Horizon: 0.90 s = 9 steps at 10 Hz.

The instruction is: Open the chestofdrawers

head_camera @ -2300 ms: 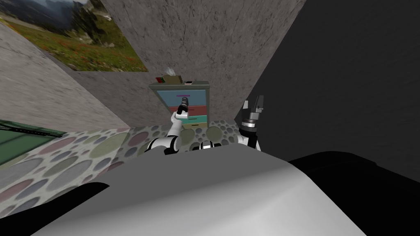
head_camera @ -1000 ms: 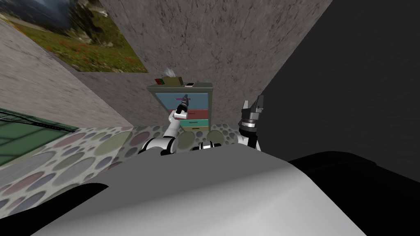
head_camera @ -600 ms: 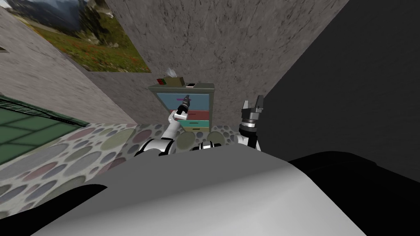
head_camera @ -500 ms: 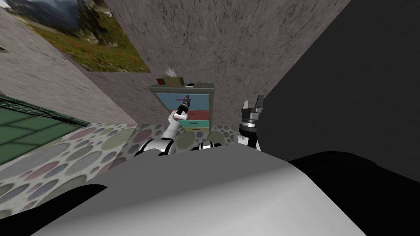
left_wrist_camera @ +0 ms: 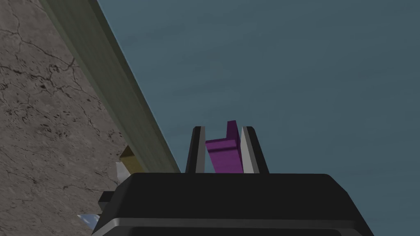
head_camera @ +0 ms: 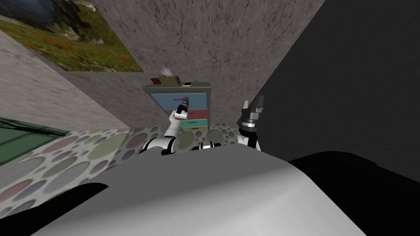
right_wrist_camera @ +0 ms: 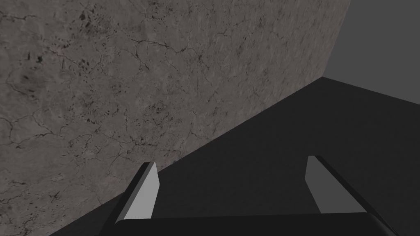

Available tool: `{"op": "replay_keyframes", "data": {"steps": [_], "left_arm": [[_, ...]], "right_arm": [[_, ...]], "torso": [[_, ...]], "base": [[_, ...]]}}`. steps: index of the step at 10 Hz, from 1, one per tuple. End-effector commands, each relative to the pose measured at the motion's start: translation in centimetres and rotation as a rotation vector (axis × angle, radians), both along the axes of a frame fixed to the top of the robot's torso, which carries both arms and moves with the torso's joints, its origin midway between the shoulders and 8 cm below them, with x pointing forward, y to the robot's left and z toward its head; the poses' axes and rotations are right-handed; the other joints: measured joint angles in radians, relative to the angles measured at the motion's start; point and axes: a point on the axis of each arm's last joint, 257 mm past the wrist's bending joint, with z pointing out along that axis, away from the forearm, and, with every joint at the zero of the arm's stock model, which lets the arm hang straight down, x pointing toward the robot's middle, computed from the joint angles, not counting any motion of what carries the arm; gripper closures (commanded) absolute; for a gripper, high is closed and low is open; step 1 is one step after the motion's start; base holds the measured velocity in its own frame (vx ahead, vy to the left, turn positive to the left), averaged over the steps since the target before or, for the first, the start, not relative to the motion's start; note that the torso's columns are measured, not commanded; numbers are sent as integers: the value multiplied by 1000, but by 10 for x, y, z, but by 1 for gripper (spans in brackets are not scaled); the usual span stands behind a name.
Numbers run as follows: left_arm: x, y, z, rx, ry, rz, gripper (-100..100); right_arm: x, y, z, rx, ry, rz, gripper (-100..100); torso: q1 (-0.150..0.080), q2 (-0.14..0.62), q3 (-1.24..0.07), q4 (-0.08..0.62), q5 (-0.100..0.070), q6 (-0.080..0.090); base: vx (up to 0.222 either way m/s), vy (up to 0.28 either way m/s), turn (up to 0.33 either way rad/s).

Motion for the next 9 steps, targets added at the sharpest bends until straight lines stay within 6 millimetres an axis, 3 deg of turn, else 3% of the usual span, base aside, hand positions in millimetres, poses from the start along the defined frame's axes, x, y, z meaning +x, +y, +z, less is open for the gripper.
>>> {"op": "replay_keyframes", "data": {"steps": [1, 4, 9], "left_arm": [[6, 10, 0, 2, -5, 38, 100], [9, 11, -4, -2, 2, 51, 100], [11, 6, 1, 0, 9, 49, 100]], "right_arm": [[0, 0, 0, 0, 0, 0, 0], [0, 0, 0, 0, 0, 0, 0], [0, 0, 0, 0, 0, 0, 0]], "torso": [[0, -1, -1, -1, 0, 0], [0, -2, -1, -3, 1, 2], [-1, -3, -2, 0, 0, 2]], "base": [[-74, 66, -138], [-67, 54, -100], [-139, -5, 23]]}}
